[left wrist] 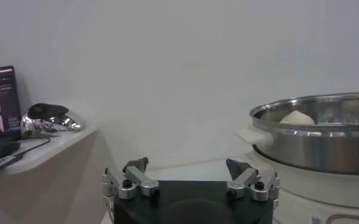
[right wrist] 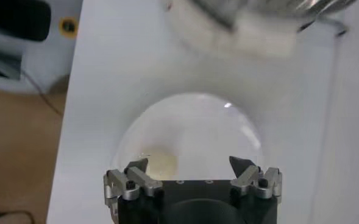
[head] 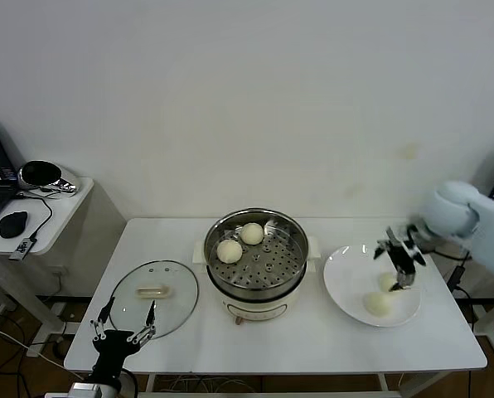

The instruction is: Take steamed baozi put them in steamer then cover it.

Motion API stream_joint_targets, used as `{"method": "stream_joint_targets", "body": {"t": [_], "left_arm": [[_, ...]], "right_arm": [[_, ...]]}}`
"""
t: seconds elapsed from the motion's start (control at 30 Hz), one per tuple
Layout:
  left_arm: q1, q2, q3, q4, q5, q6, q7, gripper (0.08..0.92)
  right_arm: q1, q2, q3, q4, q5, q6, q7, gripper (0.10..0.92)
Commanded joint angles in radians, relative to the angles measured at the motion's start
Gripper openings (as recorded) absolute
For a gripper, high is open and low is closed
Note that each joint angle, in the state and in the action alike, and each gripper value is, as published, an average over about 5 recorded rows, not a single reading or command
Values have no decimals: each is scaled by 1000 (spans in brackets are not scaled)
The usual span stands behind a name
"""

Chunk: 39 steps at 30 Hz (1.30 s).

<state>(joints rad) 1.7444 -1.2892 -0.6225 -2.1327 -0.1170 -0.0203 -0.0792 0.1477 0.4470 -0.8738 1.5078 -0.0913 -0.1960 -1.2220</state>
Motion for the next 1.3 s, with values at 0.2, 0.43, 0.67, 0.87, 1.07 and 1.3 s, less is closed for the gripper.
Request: {"method": "stream_joint_targets", "body": {"t": [0.2, 0.43, 0.67, 0.87, 1.07, 1.3], "left_arm": [[13, -12, -11, -4, 7, -1, 1, 823], [20, -13, -18, -5, 6, -3, 2, 823], [25, -13, -20, -4, 7, -4, 2, 823], [23, -13, -21, 1, 6, -4, 1, 823], [20, -15, -22, 5, 5, -4, 1, 823], [20, -18, -19, 7, 7, -4, 1, 823]], "right_arm": [[-301, 45, 210, -131, -177, 88, 44, 823], [-305, 135, 208, -198, -174, 80, 81, 823], [-316, 196, 205, -245, -181, 74, 96, 823], [-322, 223, 210, -270, -188, 65, 101, 823], [-325, 217, 212, -274, -199, 51, 86, 786], [-328, 216, 218, -280, -201, 45, 79, 659]]}}
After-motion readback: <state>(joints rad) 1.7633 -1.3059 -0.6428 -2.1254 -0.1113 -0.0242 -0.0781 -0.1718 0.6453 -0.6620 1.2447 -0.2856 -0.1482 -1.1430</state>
